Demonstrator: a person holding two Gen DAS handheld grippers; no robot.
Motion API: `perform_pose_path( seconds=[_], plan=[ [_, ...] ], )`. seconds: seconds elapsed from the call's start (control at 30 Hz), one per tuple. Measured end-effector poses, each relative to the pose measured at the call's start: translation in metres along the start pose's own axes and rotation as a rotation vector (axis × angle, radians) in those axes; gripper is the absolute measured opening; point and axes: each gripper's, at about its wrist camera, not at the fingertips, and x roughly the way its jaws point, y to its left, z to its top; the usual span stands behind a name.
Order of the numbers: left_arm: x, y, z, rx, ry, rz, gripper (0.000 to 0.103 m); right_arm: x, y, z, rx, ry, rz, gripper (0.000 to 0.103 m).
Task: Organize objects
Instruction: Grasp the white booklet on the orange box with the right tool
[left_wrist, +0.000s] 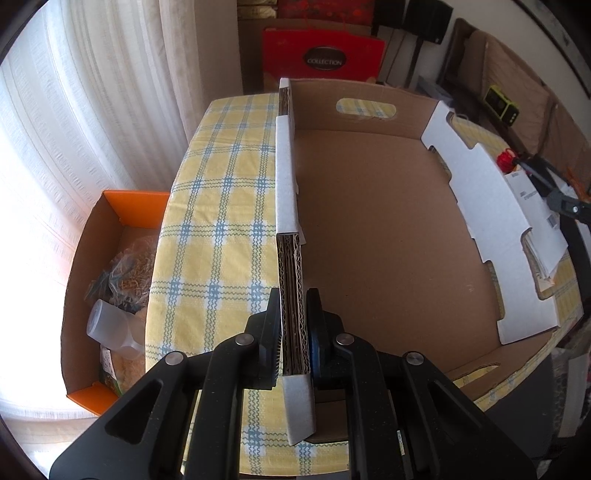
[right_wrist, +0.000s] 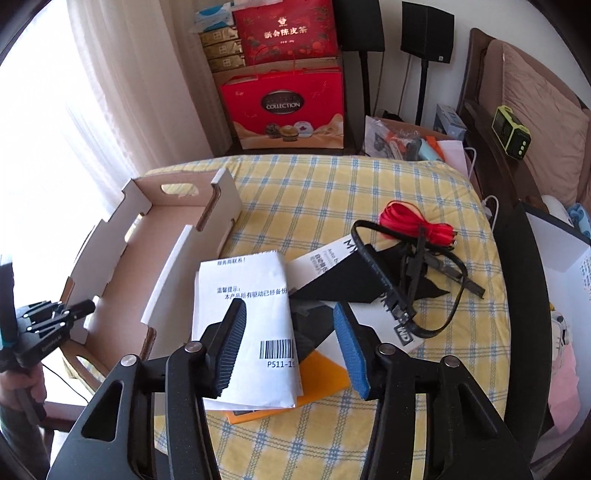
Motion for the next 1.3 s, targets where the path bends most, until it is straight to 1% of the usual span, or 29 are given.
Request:
perform_pose_path(
  seconds=[0.07, 0.13, 0.23, 0.33, 0.37, 0.4, 0.43, 0.53, 0.67, 0.77, 0.9, 0.93, 1.03, 1.07, 1.1, 1.13, 1.2, 1.3],
  plan=[
    [0.0, 0.001, 0.0, 0.001, -0.002, -0.003, 0.011, 0.006, -0.001, -0.004, 0.019, 0.024, 0.01, 0.041],
    [0.0, 0.002, 0.0, 0.0, -0.001, -0.007, 0.011, 0.008, -0.004, -0.007, 0.043, 0.037, 0.014, 0.041],
    [0.0, 0.002, 0.0, 0.003, -0.001, -0.008, 0.011, 0.007, -0.006, -0.01, 0.074, 0.048, 0.06, 0.041],
    [0.0, 0.003, 0.0, 0.003, -0.002, -0.011, 0.011, 0.007, -0.006, -0.011, 0.081, 0.055, 0.066, 0.041],
    [0.0, 0.003, 0.0, 0.001, -0.001, -0.014, 0.011, 0.007, -0.006, -0.011, 0.08, 0.056, 0.071, 0.037],
    [0.0, 0.003, 0.0, -0.001, -0.001, -0.016, 0.011, 0.007, -0.005, -0.01, 0.08, 0.056, 0.07, 0.03],
    [0.0, 0.004, 0.0, -0.002, -0.001, -0.018, 0.011, 0.006, -0.004, -0.01, 0.079, 0.053, 0.071, 0.016],
    [0.0, 0.004, 0.0, -0.004, 0.0, -0.02, 0.011, 0.007, -0.003, -0.011, 0.09, 0.058, 0.103, 0.013],
    [0.0, 0.004, 0.0, -0.003, 0.001, -0.02, 0.011, 0.005, -0.001, -0.012, 0.112, 0.057, 0.15, 0.012],
    [0.0, 0.004, 0.0, -0.001, 0.0, -0.018, 0.011, 0.004, 0.0, -0.013, 0.135, 0.067, 0.229, 0.012],
    [0.001, 0.005, 0.001, -0.003, 0.002, -0.02, 0.011, 0.007, 0.003, -0.011, 0.161, 0.067, 0.261, 0.018],
    [0.001, 0.005, 0.001, -0.003, 0.002, -0.021, 0.011, 0.008, 0.001, -0.011, 0.18, 0.07, 0.286, 0.022],
    [0.001, 0.004, 0.001, -0.002, 0.003, -0.02, 0.011, 0.012, -0.002, -0.011, 0.222, 0.081, 0.364, 0.024],
    [0.001, 0.004, 0.001, -0.001, 0.003, -0.02, 0.011, 0.015, -0.002, -0.011, 0.231, 0.096, 0.392, 0.022],
    [0.001, 0.004, 0.001, 0.0, 0.003, -0.019, 0.011, 0.018, -0.002, -0.012, 0.236, 0.108, 0.4, 0.014],
    [0.0, 0.004, 0.002, 0.0, 0.003, -0.02, 0.011, 0.02, 0.001, -0.012, 0.228, 0.115, 0.387, 0.009],
    [0.0, 0.005, 0.002, -0.002, 0.004, -0.023, 0.011, 0.019, 0.006, -0.013, 0.203, 0.103, 0.35, 0.007],
    [0.0, 0.005, 0.002, -0.002, 0.006, -0.023, 0.011, 0.01, 0.011, -0.01, 0.187, 0.074, 0.35, 0.006]
  ],
)
